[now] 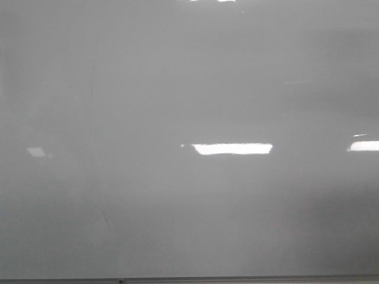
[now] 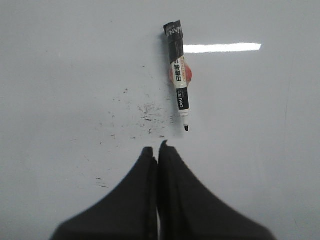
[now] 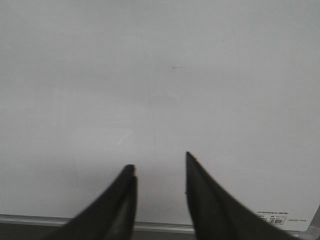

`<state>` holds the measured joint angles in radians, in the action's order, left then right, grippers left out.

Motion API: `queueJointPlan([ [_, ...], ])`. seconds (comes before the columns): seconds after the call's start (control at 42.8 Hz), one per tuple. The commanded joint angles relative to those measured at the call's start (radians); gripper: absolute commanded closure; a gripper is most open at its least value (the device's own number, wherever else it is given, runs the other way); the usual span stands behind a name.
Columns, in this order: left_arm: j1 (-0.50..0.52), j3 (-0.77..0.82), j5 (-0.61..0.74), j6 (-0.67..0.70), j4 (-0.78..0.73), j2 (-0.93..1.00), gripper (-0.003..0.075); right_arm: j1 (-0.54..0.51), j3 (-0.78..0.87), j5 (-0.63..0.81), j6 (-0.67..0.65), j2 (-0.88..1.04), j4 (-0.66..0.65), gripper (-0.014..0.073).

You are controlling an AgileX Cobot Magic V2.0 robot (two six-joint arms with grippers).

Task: Write number 8 on whiteboard

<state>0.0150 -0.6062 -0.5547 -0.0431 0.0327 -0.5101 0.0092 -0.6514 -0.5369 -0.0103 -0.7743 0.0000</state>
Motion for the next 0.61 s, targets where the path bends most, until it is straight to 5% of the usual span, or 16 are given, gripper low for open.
queueJointPlan([
  [0.0, -0.008, -0.032, 0.075, 0.003, 0.006, -0.024, 0.0741, -0.004, -0.028, 0.067, 0.01, -0.002, -0.015, 0.0083],
  [0.093, -0.008, -0.032, 0.08, 0.003, 0.009, -0.04, 0.0741, -0.004, -0.028, 0.069, 0.01, -0.002, -0.015, 0.0011],
  [0.327, -0.008, -0.032, 0.116, 0.003, 0.009, -0.094, 0.0713, -0.004, -0.028, 0.069, 0.01, -0.002, -0.015, 0.0014],
  [0.397, -0.008, -0.032, 0.133, 0.003, 0.009, -0.119, 0.0618, -0.004, -0.028, 0.069, 0.01, -0.002, -0.015, 0.0014],
  [0.584, -0.008, -0.034, 0.197, 0.003, 0.009, -0.209, 0.022, -0.004, -0.028, 0.072, 0.01, -0.002, -0.015, 0.0014],
])
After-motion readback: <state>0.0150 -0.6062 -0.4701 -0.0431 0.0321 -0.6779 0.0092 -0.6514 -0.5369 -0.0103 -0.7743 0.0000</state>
